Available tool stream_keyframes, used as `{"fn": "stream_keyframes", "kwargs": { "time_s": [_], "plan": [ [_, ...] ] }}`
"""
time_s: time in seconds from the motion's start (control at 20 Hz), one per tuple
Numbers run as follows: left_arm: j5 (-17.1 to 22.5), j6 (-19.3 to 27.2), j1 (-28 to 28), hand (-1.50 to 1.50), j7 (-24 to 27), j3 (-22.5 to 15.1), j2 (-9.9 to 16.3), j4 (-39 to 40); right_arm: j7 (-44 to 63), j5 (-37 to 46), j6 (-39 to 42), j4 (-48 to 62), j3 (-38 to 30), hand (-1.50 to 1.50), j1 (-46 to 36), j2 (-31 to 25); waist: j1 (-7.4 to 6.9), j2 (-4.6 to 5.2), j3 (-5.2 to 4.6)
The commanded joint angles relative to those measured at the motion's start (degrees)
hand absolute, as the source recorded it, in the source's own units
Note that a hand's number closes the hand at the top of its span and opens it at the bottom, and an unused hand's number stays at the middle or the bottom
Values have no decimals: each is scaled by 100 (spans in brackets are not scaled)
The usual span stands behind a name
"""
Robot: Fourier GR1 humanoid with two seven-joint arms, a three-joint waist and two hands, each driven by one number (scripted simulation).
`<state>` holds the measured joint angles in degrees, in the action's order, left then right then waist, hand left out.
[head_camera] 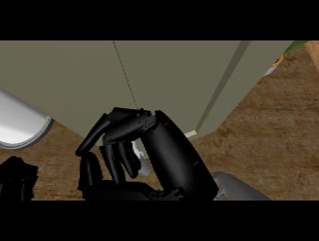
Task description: Pick up the bottled water, place it into the cabinet and close the cabinet
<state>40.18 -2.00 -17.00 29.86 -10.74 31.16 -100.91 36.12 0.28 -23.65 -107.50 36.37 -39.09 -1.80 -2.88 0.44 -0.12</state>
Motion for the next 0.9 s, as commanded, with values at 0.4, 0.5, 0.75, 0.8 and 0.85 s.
{"fn": "stream_keyframes", "kwargs": {
  "time_s": [0.4,0.5,0.75,0.8,0.85],
  "plan": [
    [133,-517,-369,150,67,530,88,-38,-1755,-1709,1755,3518,-2102,150,-1167,114,120,-11,12],
    [214,-687,-357,150,20,670,217,-19,-2027,-1701,1895,4026,-2359,150,-1336,14,107,-2,11],
    [172,-593,-336,150,-104,540,126,-142,-2508,-1738,2368,4640,-2509,150,-1348,-276,60,39,12],
    [238,-674,-392,150,-170,634,269,-231,-2588,-1710,2385,4724,-2529,150,-1389,-307,20,43,13],
    [233,-618,-190,150,-197,553,159,-137,-2661,-1738,2505,4748,-2564,150,-1428,-388,76,60,11]
  ]
}}
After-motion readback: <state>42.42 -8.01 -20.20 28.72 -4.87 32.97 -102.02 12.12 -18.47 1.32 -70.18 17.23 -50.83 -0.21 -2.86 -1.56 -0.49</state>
